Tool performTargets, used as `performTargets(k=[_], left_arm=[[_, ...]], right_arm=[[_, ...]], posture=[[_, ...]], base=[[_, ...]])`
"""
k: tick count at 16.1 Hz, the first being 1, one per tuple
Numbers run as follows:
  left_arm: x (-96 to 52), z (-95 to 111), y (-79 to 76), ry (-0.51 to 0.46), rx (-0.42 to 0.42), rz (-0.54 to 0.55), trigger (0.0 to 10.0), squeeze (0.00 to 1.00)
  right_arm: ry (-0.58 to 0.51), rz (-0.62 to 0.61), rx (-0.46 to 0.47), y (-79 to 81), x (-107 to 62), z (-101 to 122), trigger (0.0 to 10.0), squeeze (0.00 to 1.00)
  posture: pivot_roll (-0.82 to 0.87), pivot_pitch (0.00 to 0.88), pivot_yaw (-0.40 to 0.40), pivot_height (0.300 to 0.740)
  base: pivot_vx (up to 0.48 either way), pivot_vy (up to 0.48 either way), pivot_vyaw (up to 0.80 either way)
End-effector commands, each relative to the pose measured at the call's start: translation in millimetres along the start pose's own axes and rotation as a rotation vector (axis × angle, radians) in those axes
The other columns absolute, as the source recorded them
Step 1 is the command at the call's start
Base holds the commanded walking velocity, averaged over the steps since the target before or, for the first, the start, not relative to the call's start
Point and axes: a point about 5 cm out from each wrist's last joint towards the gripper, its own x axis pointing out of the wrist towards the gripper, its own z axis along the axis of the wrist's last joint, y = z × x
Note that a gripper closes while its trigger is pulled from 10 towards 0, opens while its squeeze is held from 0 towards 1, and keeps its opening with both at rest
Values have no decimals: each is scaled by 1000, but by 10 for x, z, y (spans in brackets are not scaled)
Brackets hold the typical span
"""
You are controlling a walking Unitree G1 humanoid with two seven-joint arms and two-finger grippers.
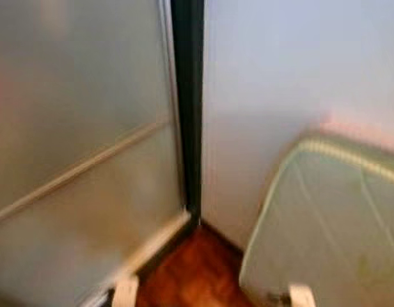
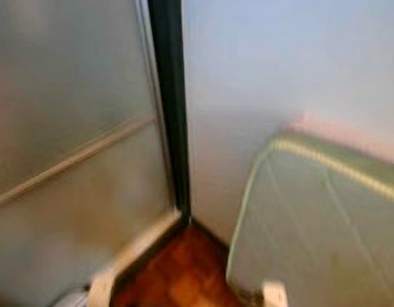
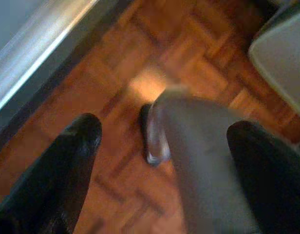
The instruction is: Clean up the room
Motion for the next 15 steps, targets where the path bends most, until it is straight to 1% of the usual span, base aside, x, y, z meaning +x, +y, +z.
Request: performTargets(k=[1,7,14,15], left_arm=[[-23,-130,24,57,4,11,10000,0],[-20,-116,20,52,2,10,10000,0],[-33,-141,60,55,-4,25,10000,0],[-33,-138,61,56,-4,25,10000,0]], right_arm=[[29,-3,-2,-10,-12,-78,10000,0],[26,-6,6,-14,-12,-75,10000,0],[15,-15,38,-12,-12,-72,10000,0],[8,-4,68,-1,-12,-72,10000,0]], posture=[[98,32,-50,702],[100,30,-52,702],[102,30,-50,702],[103,31,-49,702]], base=[[-292,0,0],[-293,0,0],[0,0,0],[0,0,0]])
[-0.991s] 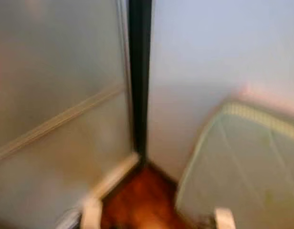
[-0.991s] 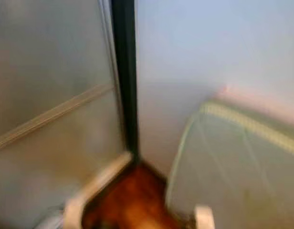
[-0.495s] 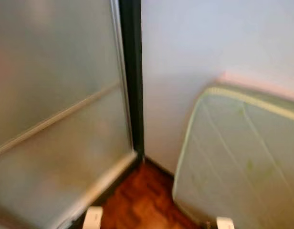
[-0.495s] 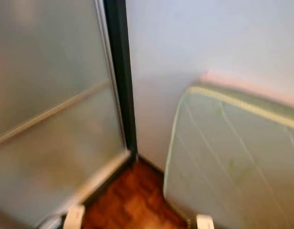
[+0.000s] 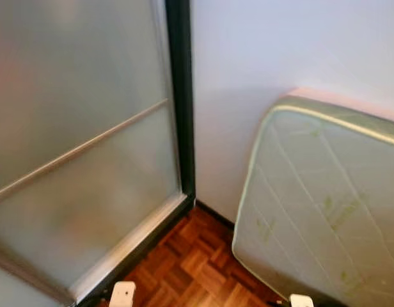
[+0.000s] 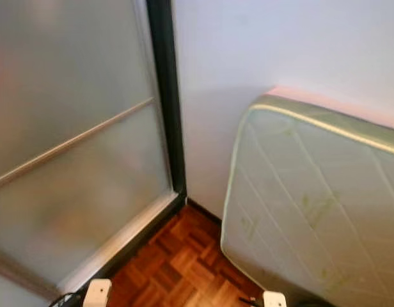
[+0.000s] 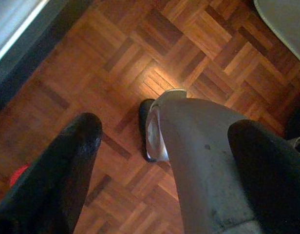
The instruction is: Clean up the room
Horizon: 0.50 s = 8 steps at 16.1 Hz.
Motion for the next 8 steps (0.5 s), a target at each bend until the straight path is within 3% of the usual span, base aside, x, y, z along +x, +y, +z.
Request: performTargets(k=[1,5,8], left_arm=[[-17,-83,29,38,1,7,10000,0],[-11,-70,15,38,8,3,10000,0],[-8,-64,8,36,9,3,10000,0]], right_arm=[[-16,5,27,7,5,37,10000,0],[-11,15,42,14,5,30,10000,0],[-1,6,45,4,5,24,10000,0]], posture=[[102,31,-49,702],[105,26,-51,740],[104,29,-51,740]], base=[[0,0,0],[0,0,0],[0,0,0]])
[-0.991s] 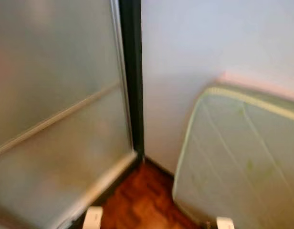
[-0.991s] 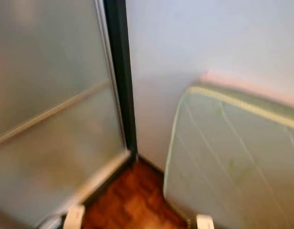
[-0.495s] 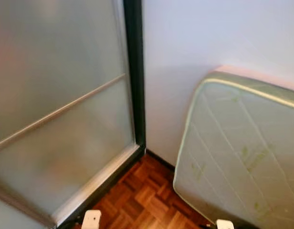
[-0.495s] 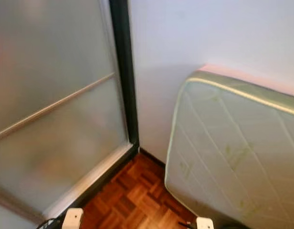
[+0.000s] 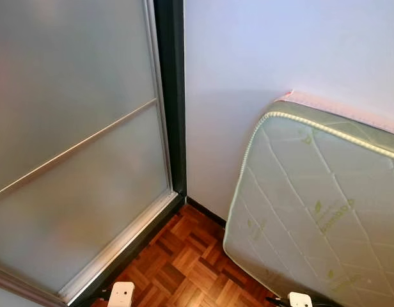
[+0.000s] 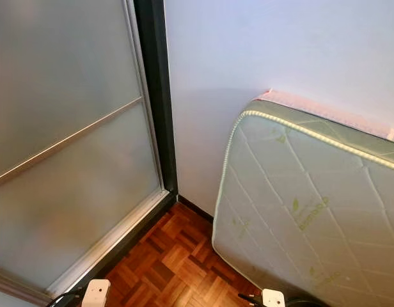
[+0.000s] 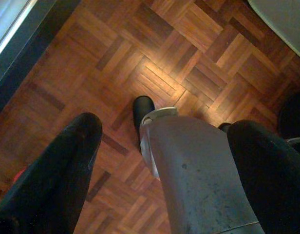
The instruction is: Clean up the room
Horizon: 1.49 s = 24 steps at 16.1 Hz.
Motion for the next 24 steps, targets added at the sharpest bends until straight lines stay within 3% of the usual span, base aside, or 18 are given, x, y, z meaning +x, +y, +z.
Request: performTargets(k=[1,4,9,11,13,24], left_arm=[[-5,-58,-8,28,6,-2,10000,0],[-8,-45,16,22,9,5,10000,0],[-10,-45,21,20,39,14,10000,0],[-8,-51,19,29,96,25,10000,0],[-6,-43,12,23,62,21,10000,0],[0,90,86,6,118,19,10000,0]], right_arm=[[-7,-10,9,-19,-3,7,10000,0],[-8,-18,9,-14,-1,8,10000,0],[21,-8,-17,-7,0,-13,10000,0],[31,-10,-35,-17,-2,-21,10000,0],[32,-7,-34,-17,-4,-30,10000,0],[26,-6,-2,47,7,-34,10000,0]], posture=[[105,30,-50,740],[106,30,-46,740],[92,20,-45,740],[93,6,-48,740],[86,0,-44,740],[91,3,15,740]], base=[[0,0,0],[0,0,0],[0,0,-790],[0,-240,-788],[0,0,-788],[0,0,-788]])
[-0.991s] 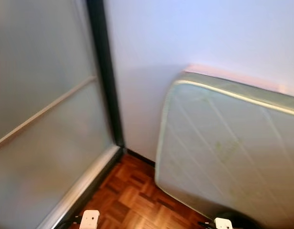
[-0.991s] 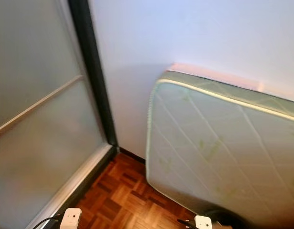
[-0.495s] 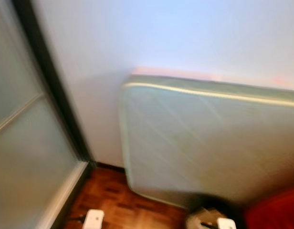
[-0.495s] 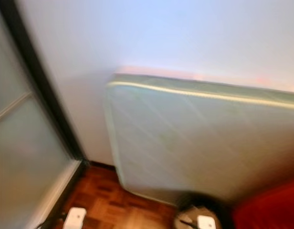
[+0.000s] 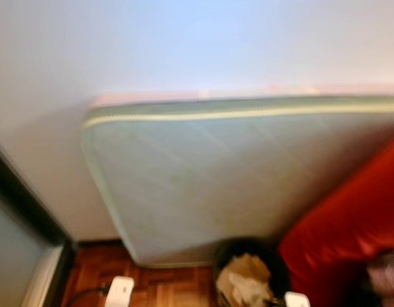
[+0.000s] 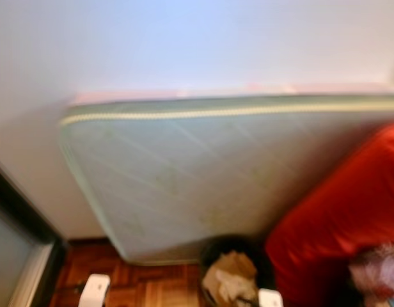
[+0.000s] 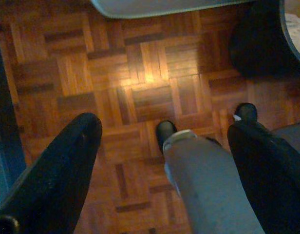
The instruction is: Clean up the room
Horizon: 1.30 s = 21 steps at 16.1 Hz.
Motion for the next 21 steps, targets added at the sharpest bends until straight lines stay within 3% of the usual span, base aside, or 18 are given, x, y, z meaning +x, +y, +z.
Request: performTargets(k=[1,4,8,13,21], left_arm=[[-1,11,21,8,23,-5,10000,0],[-5,31,67,7,32,5,10000,0],[3,30,10,2,52,-4,10000,0],[-2,14,24,-10,-13,17,10000,0],[-7,7,43,-11,-17,21,10000,0]], right_arm=[[-4,-12,25,-16,0,11,10000,0],[-2,-1,19,6,4,22,10000,0],[-4,-9,19,-17,2,34,10000,0],[0,-8,5,-32,0,34,10000,0],[4,-5,-1,-26,0,28,10000,0]], posture=[[90,7,19,740],[82,22,13,740],[79,33,4,740],[81,36,-6,740],[87,35,-8,740]], base=[[0,0,-788],[0,0,-788],[0,-67,-788],[0,0,-788],[0,0,-788]])
